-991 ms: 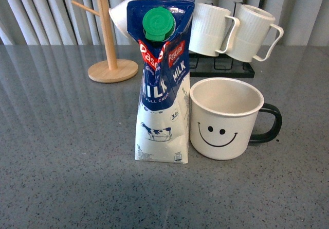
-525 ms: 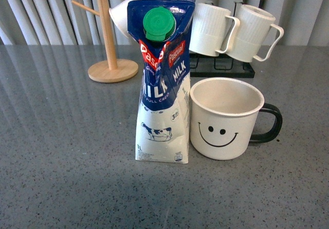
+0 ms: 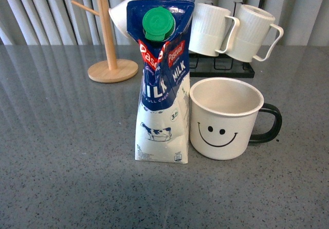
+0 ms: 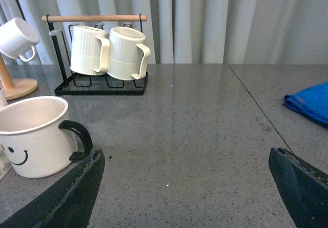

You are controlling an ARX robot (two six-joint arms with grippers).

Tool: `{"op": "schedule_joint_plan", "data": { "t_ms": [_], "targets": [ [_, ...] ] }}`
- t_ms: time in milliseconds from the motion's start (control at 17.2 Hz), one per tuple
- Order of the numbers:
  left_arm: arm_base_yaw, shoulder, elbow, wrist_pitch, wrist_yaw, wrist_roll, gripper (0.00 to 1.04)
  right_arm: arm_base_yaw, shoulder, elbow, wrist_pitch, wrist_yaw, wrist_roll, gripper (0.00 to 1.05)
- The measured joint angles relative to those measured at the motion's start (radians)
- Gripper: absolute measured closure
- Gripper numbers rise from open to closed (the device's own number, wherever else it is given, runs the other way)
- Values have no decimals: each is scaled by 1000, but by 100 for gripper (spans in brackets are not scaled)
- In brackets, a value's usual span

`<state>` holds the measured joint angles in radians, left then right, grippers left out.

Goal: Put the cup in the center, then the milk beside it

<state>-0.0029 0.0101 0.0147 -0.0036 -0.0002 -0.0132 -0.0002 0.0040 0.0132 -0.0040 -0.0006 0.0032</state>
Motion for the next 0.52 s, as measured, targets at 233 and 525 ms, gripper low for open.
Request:
{"op": "schedule_joint_plan", "data": {
  "t_ms": [233, 525],
  "targets": [
    [0, 0, 0, 0, 0, 0, 7, 0, 0, 0, 0, 0, 0, 7],
    [0, 0, 0, 0, 0, 0, 7, 0, 0, 0, 0, 0, 0, 7]
  ]
}}
